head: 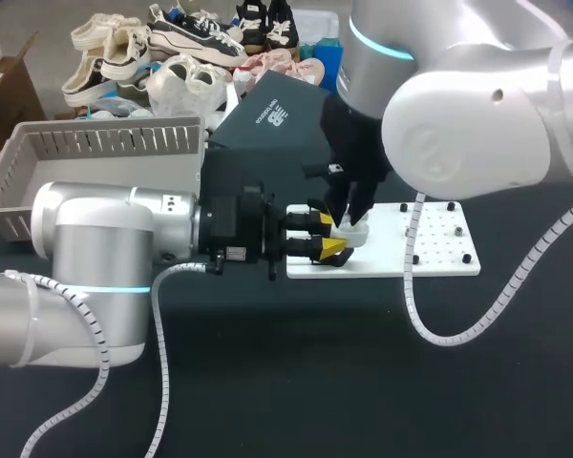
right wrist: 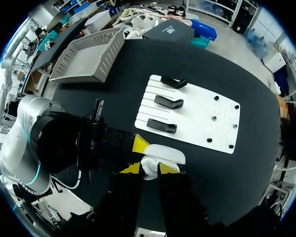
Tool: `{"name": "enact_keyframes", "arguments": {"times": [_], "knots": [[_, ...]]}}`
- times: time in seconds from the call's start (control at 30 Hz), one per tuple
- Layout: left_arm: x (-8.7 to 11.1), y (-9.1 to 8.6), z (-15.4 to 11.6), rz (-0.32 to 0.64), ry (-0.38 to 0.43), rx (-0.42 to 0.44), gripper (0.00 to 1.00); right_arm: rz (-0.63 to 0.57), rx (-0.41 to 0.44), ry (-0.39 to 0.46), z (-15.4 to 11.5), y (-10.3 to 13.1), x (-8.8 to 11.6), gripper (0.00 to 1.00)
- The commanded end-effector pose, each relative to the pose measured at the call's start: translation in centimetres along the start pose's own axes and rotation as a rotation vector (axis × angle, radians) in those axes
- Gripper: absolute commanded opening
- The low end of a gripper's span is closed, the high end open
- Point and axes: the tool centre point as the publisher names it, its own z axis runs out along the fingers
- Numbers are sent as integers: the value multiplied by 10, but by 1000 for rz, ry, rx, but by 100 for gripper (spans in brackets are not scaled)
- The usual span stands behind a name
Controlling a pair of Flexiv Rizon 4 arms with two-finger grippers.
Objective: Pick up each earbud case from the left stands, insert the matching earbuds, close the lid, and place the case in the box.
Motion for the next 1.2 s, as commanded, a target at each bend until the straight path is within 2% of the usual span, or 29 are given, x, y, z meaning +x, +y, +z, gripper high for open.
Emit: {"name": "enact_keyframes", "arguments": {"times": [0.03, 0.27, 0.37, 0.6, 0.73, 0.83, 0.87, 0.93, 1.07, 1.2], "knots": [[-1, 0, -1, 1, -1, 4, 0, 1, 1, -5, 3, -3, 2, 0], [-1, 0, -1, 1, -1, 4, 0, 2, 0, -5, 4, -4, 3, 35], [-1, 0, -1, 1, -1, 4, 0, 0, 0, -8, 3, -3, 3, 43], [-1, 0, -1, 1, -1, 4, 0, -21, -19, -27, -8, 0, 9, 45], [-1, 0, -1, 1, -1, 4, 0, -5, -19, -68, -17, -3, 12, 48], [-1, 0, -1, 1, -1, 4, 0, 74, -18, -87, -21, -14, 7, 74], [-1, 0, -1, 1, -1, 4, 0, 115, -12, -96, -21, -18, 4, 79], [-1, 0, -1, 1, -1, 4, 0, 201, -1, -110, -21, -26, -2, 100], [-1, 0, -1, 1, -1, 4, 0, 341, 16, -136, -18, -37, -11, 100], [-1, 0, -1, 1, -1, 4, 0, 429, 27, -147, -14, -45, -19, 100]]}}
